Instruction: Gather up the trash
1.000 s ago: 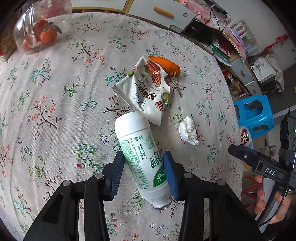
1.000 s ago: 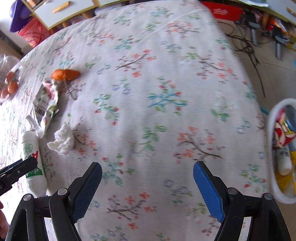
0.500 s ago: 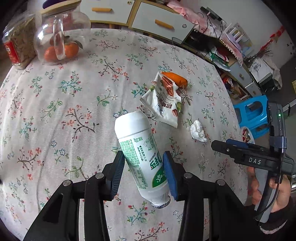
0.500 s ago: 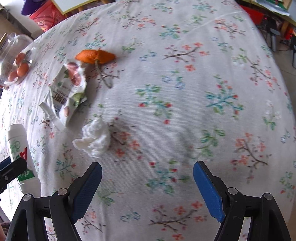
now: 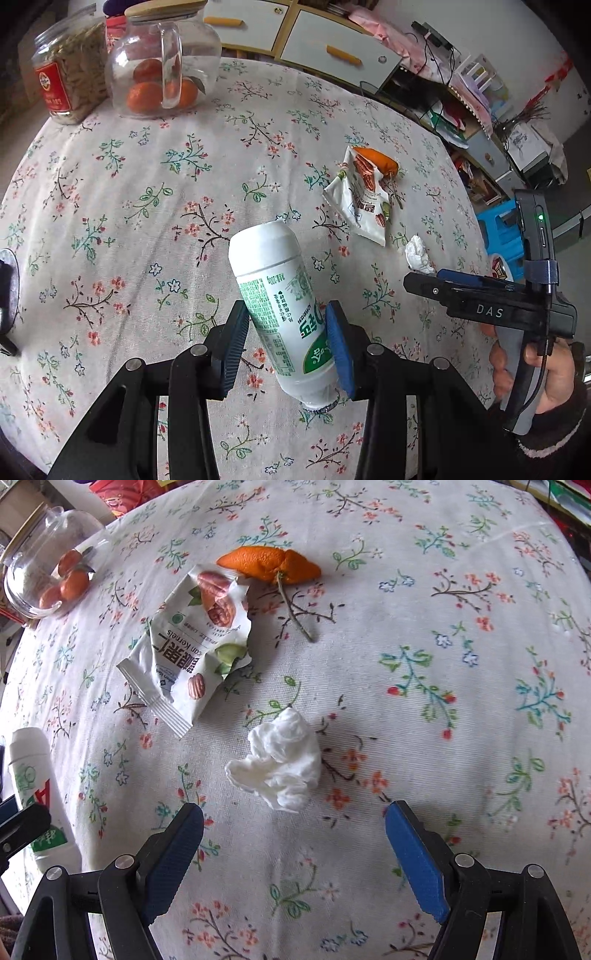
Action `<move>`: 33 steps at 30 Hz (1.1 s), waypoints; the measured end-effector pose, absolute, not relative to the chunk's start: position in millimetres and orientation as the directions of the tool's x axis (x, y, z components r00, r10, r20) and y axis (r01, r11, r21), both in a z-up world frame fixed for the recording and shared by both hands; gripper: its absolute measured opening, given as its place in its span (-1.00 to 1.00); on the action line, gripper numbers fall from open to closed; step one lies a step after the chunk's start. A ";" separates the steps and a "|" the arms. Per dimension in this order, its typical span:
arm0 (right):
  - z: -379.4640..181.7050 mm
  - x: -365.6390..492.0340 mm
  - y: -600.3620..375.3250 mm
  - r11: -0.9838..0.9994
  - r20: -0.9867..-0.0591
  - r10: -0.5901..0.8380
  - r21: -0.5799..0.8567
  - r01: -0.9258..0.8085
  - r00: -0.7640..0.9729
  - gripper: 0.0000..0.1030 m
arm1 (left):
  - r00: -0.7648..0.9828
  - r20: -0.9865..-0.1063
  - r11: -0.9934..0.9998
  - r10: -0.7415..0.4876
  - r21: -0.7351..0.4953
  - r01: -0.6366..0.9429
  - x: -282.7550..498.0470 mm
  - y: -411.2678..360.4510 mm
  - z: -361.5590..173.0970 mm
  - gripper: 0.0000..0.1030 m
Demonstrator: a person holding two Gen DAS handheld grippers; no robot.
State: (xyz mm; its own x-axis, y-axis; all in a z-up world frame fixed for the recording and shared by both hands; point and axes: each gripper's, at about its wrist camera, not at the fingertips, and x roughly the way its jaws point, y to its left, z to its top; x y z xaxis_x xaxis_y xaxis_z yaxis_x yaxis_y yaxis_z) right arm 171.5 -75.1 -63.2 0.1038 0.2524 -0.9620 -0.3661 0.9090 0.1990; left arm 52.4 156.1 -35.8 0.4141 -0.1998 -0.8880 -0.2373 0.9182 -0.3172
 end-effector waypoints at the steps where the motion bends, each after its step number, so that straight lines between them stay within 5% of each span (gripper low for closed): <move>1: -63.7 171.2 -74.5 0.910 -0.962 0.249 0.194 -0.366 0.110 0.64 | 0.415 -0.888 0.917 -0.200 -0.319 -0.239 51.5 157.3 -35.6 -0.13; 7: -65.6 173.1 -71.5 0.915 -0.961 0.235 0.167 -0.366 0.148 0.59 | 0.419 -0.886 0.914 -0.199 -0.322 -0.247 48.2 158.6 -34.8 -0.13; 20: -56.6 164.5 -69.7 0.893 -0.954 0.240 0.146 -0.425 0.178 -0.43 | 0.433 -0.879 0.911 -0.201 -0.330 -0.248 43.7 151.6 -30.7 -0.13; 33: -32.0 157.7 -90.1 0.887 -0.933 0.292 0.182 -0.424 0.209 -0.64 | 0.436 -0.875 0.912 -0.211 -0.337 -0.235 47.3 144.0 -29.4 -0.13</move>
State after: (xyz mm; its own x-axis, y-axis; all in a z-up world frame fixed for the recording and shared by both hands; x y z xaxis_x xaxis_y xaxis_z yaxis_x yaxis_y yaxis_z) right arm 157.7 -90.1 -32.0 0.2091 0.2917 -0.9334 -0.4238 0.8872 0.1823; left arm 47.3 144.0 -29.4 0.4360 -0.2111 -0.8748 -0.2346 0.9118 -0.3370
